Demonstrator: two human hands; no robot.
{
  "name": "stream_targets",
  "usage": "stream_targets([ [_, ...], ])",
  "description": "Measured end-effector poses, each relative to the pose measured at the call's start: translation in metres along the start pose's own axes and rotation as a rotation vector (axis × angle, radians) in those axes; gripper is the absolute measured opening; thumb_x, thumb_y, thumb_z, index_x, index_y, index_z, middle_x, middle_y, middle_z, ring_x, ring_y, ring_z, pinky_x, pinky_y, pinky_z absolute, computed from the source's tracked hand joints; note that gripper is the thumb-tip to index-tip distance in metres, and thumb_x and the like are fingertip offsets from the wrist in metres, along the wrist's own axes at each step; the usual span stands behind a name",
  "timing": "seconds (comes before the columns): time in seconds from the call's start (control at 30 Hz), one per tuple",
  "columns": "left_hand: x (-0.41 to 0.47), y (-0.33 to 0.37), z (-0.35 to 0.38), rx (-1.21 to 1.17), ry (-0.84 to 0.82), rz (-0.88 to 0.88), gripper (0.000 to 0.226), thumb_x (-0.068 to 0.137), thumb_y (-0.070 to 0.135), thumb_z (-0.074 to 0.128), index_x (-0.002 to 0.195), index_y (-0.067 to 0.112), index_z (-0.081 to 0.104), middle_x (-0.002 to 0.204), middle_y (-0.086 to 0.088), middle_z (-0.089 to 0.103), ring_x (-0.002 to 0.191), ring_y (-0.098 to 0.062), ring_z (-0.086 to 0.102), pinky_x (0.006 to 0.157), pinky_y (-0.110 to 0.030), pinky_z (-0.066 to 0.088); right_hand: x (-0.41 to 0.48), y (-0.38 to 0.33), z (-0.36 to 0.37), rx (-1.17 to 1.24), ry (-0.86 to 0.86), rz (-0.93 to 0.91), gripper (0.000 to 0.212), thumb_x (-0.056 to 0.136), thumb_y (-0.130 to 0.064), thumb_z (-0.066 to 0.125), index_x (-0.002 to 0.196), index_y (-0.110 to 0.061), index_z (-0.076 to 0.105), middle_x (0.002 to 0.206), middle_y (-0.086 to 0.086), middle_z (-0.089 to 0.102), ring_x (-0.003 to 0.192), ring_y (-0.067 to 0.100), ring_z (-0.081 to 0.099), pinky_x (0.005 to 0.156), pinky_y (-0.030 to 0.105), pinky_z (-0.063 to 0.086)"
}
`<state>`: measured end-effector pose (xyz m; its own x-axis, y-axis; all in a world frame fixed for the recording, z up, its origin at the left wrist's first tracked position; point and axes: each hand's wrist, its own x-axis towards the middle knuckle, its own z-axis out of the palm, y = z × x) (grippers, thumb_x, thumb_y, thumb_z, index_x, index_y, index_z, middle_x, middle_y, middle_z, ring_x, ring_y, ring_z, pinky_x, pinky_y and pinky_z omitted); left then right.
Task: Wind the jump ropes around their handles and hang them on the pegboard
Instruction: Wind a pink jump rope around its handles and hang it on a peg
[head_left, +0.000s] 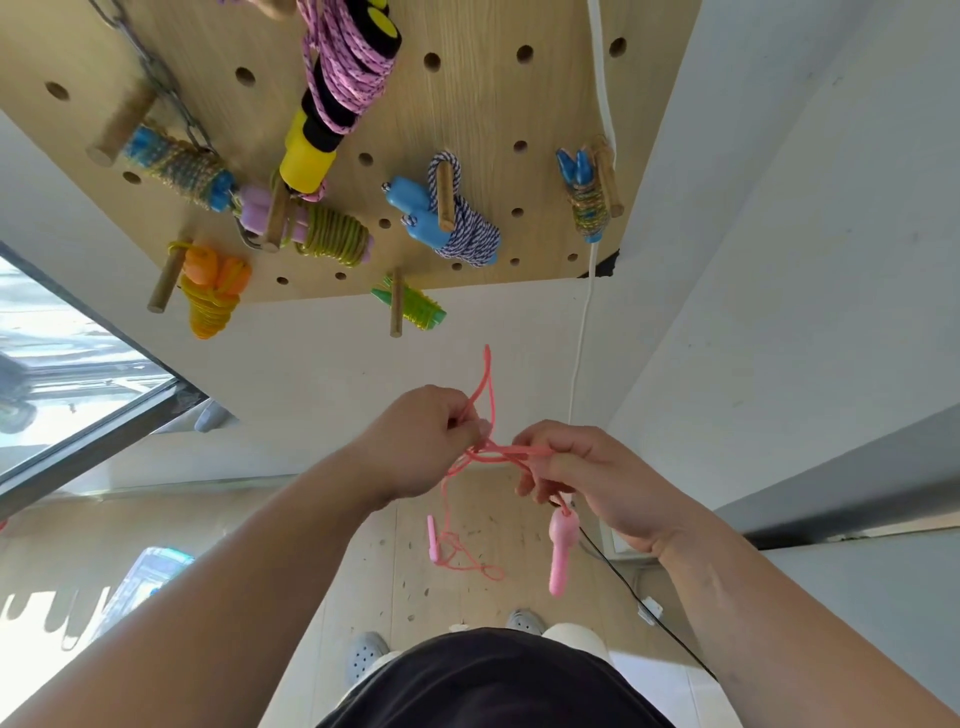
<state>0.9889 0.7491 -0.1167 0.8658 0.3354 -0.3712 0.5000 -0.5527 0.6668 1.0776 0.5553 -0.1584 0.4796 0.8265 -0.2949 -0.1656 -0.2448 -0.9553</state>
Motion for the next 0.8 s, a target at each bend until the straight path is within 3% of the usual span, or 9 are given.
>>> stream_targets([
  [0.1, -0.001, 0.0, -0.001, -0.355, 0.091, -0.056, 0.031, 0.107, 0.027, 0.048, 0.088, 0.008, 0.064, 0.067, -0.002, 0.06, 0.06, -0.018, 0.054, 0.062, -0.032, 0.048, -0.003, 0.0, 0.001, -0.048, 0.013, -0.066, 0.058, 0.097, -0.053, 0.055, 0.067, -0.005, 0.061, 0.097, 0.023, 0.059, 0.093, 0.03, 0.063, 0.087, 0.028, 0.052],
  [0.23, -0.005, 0.005, 0.012, -0.714, 0.172, -0.033, 0.032, 0.109, 0.019, 0.04, 0.087, 0.005, 0.058, 0.064, -0.008, 0.052, 0.059, -0.019, 0.045, 0.057, -0.031, 0.038, -0.001, -0.002, 0.007, -0.121, 0.073, -0.066, 0.05, 0.098, -0.042, 0.057, 0.075, 0.0, 0.07, 0.084, 0.012, 0.071, 0.064, 0.012, 0.051, 0.066, 0.02, 0.042],
  [0.37, -0.005, 0.01, 0.007, -1.226, 0.111, -0.06, 0.026, 0.095, 0.016, 0.053, 0.07, 0.013, 0.058, 0.081, -0.01, 0.055, 0.068, -0.02, 0.048, 0.063, -0.034, 0.034, 0.0, 0.003, 0.008, -0.165, 0.142, -0.009, 0.076, 0.099, -0.061, 0.042, 0.06, 0.002, 0.061, 0.078, -0.001, 0.072, 0.081, 0.013, 0.068, 0.087, 0.036, 0.05],
  [0.4, -0.005, 0.009, 0.004, -1.228, 0.067, -0.044, 0.019, 0.087, 0.017, 0.059, 0.068, 0.015, 0.057, 0.081, -0.01, 0.055, 0.067, -0.019, 0.048, 0.063, -0.034, 0.034, 0.001, 0.005, 0.008, -0.181, 0.146, 0.024, 0.074, 0.1, -0.058, 0.044, 0.061, 0.003, 0.06, 0.078, -0.003, 0.073, 0.082, 0.012, 0.069, 0.086, 0.037, 0.049],
  [0.47, -0.007, 0.007, 0.004, -1.059, 0.02, -0.02, 0.013, 0.076, 0.008, 0.062, 0.07, 0.016, 0.053, 0.078, -0.008, 0.054, 0.066, -0.018, 0.048, 0.062, -0.033, 0.036, 0.004, 0.009, 0.009, -0.224, 0.156, 0.039, 0.05, 0.092, -0.05, 0.068, 0.066, -0.006, 0.067, 0.078, -0.004, 0.073, 0.076, 0.014, 0.066, 0.078, 0.038, 0.047],
  [0.57, -0.007, 0.007, 0.011, -0.762, 0.023, 0.007, 0.026, 0.083, 0.0, 0.063, 0.078, 0.016, 0.043, 0.079, -0.011, 0.052, 0.062, -0.017, 0.048, 0.06, -0.031, 0.039, 0.006, 0.007, 0.012, -0.248, 0.273, -0.033, 0.034, 0.065, -0.04, 0.093, 0.08, -0.029, 0.065, 0.095, -0.008, 0.071, 0.089, 0.012, 0.065, 0.077, 0.031, 0.051],
  [0.63, -0.008, 0.009, 0.014, -0.704, 0.004, 0.042, 0.029, 0.094, 0.0, 0.063, 0.081, 0.014, 0.04, 0.077, -0.015, 0.05, 0.058, -0.018, 0.051, 0.057, -0.027, 0.041, 0.006, 0.0, 0.014, -0.277, 0.269, -0.129, 0.025, 0.076, -0.03, 0.088, 0.094, -0.029, 0.07, 0.095, -0.014, 0.07, 0.088, 0.006, 0.065, 0.074, 0.023, 0.052],
  [0.7, -0.008, 0.01, 0.014, -0.656, 0.018, 0.079, 0.03, 0.097, 0.005, 0.063, 0.082, 0.014, 0.039, 0.071, -0.017, 0.051, 0.057, -0.02, 0.052, 0.054, -0.025, 0.042, 0.004, -0.008, 0.018, -0.335, 0.182, -0.193, 0.004, 0.088, -0.023, 0.078, 0.086, -0.023, 0.075, 0.079, -0.017, 0.068, 0.071, 0.003, 0.063, 0.064, 0.013, 0.043],
  [0.8, -0.005, 0.009, 0.014, -0.598, 0.072, 0.091, 0.037, 0.091, 0.013, 0.072, 0.079, 0.015, 0.037, 0.069, -0.019, 0.049, 0.061, -0.019, 0.047, 0.056, -0.027, 0.041, 0.004, -0.008, 0.023, -0.41, 0.218, -0.207, 0.02, 0.1, -0.015, 0.063, 0.08, -0.019, 0.067, 0.068, -0.018, 0.064, 0.06, 0.003, 0.059, 0.06, 0.013, 0.039],
])
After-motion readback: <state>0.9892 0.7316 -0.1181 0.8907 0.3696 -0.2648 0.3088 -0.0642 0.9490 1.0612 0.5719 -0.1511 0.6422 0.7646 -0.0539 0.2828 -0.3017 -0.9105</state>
